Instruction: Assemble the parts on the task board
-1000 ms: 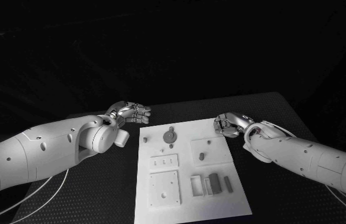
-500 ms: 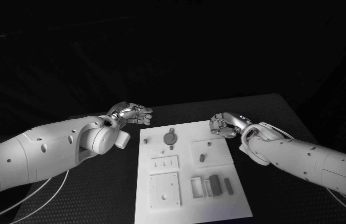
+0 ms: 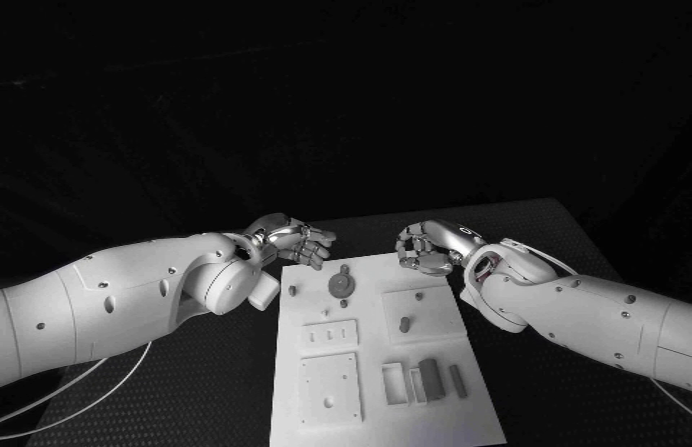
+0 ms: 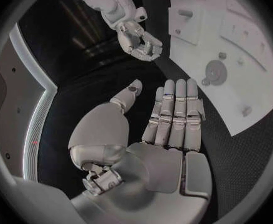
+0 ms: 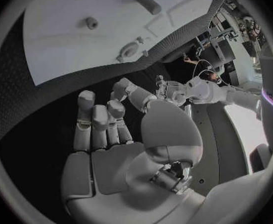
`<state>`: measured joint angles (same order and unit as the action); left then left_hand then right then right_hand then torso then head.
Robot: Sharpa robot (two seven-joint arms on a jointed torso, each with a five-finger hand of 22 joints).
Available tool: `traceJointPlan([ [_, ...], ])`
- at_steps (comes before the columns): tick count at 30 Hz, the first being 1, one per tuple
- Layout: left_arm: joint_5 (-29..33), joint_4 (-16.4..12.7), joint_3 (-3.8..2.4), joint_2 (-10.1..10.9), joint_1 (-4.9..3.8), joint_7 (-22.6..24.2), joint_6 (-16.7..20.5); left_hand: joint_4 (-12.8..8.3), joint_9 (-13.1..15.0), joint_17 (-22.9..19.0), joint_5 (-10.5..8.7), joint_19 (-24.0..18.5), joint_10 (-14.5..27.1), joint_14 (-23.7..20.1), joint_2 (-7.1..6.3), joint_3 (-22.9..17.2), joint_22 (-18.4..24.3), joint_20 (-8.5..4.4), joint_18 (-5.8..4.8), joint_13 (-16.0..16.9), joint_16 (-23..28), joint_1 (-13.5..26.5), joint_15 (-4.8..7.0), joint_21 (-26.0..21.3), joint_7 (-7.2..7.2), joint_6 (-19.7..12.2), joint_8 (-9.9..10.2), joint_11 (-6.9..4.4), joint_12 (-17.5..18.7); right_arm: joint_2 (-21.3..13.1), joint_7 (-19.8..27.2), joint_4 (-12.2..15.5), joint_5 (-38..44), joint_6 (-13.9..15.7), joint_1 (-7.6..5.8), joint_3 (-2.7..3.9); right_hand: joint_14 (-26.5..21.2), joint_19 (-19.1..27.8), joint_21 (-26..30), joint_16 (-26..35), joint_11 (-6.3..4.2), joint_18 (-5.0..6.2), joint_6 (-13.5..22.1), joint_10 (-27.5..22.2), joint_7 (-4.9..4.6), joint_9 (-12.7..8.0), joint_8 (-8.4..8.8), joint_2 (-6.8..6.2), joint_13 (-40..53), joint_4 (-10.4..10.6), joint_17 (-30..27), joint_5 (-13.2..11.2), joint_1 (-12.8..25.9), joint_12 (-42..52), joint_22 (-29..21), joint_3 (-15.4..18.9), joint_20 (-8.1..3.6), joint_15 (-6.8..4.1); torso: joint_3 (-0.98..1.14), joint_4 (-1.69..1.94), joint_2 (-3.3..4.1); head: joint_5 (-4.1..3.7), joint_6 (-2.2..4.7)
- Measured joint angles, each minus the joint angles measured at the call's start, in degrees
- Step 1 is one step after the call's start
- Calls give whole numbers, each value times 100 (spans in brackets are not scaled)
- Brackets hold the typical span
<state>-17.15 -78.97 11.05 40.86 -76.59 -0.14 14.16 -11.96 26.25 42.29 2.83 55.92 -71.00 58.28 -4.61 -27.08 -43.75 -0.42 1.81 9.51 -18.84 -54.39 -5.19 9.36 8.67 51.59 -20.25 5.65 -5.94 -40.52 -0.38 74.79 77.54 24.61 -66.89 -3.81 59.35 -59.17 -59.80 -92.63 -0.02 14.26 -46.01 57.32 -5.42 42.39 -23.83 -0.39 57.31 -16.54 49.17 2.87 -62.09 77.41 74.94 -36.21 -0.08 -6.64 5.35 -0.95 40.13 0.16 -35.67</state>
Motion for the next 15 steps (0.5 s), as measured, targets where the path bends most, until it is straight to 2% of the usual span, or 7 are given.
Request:
traceJointPlan([
  [1, -48, -4, 1, -37, 0, -83, -47, 33, -3, 14, 0, 0, -9, 7, -63, 33, 0, 0, 39, 10, 0, 63, 7, 0, 0, 0, 0, -9, 0, 10, -54, 38, 27, -16, -12, 0, -1, 0, 0, 0, 0, 0, 0, 0, 0, 2, 0, 0, 0, 0, 0, 0, 0, 0, 0, 0, 0, 0, -4, -6, -9, 7, 3],
  [3, -144, -9, 3, -132, 1, -258, -134, 76, -18, 39, 0, 0, -14, 7, -89, 110, -6, 0, 41, 35, 0, 216, 7, 0, 0, 0, 13, -13, 0, 44, -170, 108, 80, -47, -33, 1, -1, 0, 0, 0, 0, -1, 0, 0, 0, 8, 0, 0, 0, 0, 0, 0, 0, 0, 0, 0, 0, 0, -18, -17, -31, 21, 19],
  [9, -290, 13, 7, -354, 4, -552, -205, -6, -34, 124, 0, 0, -14, 7, -97, 335, -24, 0, 40, 124, 0, 395, 7, 0, 21, -21, 47, -13, 0, 171, -388, 260, 185, -103, -38, 2, 18, 0, 0, 0, 0, -3, 0, 0, 0, 27, 1, 0, 0, 0, 0, 0, 0, 0, 0, 0, 0, -19, -54, -32, -77, 65, 31],
  [15, -352, 18, 9, -447, 4, -706, -212, 10, -38, 153, 0, 0, -13, 6, -78, 382, -24, 0, 40, 170, 0, 485, 7, -23, 21, -21, 47, -13, 0, 261, -510, 361, 246, -134, -38, 1, 19, 0, -5, 0, 0, -4, -1, 0, 1, 29, 2, -1, -1, 0, -1, 0, 0, 0, 0, 0, 1, -20, -71, -32, -97, 91, 13],
])
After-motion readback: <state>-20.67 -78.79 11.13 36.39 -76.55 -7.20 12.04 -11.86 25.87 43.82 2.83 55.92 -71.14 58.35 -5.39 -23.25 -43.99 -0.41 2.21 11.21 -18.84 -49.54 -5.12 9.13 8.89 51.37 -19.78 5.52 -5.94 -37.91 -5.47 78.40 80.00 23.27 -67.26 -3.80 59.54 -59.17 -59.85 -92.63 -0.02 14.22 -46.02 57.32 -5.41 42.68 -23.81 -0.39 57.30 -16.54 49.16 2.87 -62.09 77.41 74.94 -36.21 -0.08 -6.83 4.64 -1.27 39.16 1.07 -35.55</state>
